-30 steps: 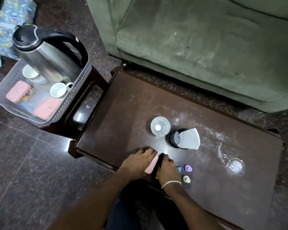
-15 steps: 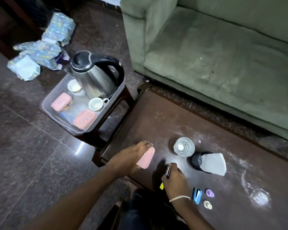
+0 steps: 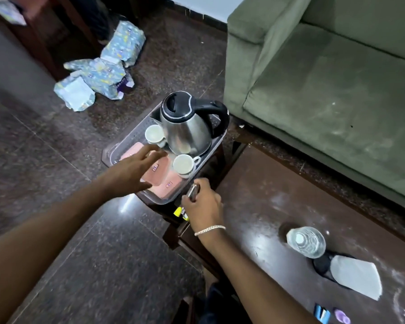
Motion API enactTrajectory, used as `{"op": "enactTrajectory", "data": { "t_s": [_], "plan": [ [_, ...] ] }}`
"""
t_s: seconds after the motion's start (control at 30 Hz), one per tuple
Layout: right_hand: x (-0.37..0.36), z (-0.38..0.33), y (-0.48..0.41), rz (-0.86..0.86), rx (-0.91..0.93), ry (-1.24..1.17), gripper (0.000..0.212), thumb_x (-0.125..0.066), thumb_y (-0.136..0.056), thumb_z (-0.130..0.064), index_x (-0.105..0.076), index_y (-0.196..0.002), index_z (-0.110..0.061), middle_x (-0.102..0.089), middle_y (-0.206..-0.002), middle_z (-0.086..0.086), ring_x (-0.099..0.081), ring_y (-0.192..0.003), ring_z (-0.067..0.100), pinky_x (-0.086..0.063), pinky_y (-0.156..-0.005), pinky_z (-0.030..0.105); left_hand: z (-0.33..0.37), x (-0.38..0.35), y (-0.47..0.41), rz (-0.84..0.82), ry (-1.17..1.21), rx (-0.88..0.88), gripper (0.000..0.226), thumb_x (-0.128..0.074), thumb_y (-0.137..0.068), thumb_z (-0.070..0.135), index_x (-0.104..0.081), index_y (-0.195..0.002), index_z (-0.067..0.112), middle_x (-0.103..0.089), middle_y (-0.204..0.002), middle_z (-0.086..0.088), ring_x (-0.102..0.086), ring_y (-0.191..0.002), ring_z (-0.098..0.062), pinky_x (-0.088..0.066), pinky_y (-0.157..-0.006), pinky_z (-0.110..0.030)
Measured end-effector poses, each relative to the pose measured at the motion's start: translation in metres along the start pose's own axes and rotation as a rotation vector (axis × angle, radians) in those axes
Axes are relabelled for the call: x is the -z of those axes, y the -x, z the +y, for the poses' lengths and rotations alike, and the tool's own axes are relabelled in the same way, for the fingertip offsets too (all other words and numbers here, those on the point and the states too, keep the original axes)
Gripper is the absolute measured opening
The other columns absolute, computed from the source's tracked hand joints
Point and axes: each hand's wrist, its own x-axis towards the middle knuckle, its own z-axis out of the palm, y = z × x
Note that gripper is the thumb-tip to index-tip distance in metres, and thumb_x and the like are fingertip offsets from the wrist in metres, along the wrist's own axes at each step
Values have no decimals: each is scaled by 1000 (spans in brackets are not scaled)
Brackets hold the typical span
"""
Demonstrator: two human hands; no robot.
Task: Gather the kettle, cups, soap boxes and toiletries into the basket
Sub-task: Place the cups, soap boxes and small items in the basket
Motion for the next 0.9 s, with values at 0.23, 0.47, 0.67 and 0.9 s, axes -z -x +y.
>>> {"op": "enactTrajectory", "data": {
  "t_s": [0.23, 0.47, 0.67, 0.9],
  "plan": [
    [-48, -42, -49, -122, 152, 191, 34, -61, -83, -20, -47, -113, -13, -65, -99, 20, -60, -93, 44, -44, -69, 41, -62, -10, -18, -101, -88, -40, 110, -92, -63, 8, -33, -155, 22, -33, -156, -4, -62, -119, -32, -45, -83, -27],
    [-77, -54, -70, -156, 180, 362, 32, -60, -88, -14, -52, -118, -9, -65, -101, 18, -66, -90, 42, -51, -73, 41, -78, -16, -33, -199, -215, -142, 114, -95, -62, 27, -32, -157, 27, -39, -158, -2, -53, -117, -31, -55, -93, -44],
    [-85, -53, -75, -139, 195, 487, 27, -59, -95, -14, -51, -120, -10, -64, -106, 13, -67, -95, 34, -53, -77, 40, -79, -17, -38, -151, -327, -202, 115, -96, -50, 46, -41, -150, 30, -52, -145, 6, -43, -101, -25, -50, -84, -42],
    [-87, -51, -75, -148, 197, 552, 28, -53, -98, -21, -49, -124, -10, -62, -111, 12, -66, -99, 32, -53, -78, 40, -78, -15, -43, -189, -331, -207, 115, -98, -50, 49, -44, -150, 31, -52, -148, 11, -37, -109, -24, -51, -90, -43]
  ]
}}
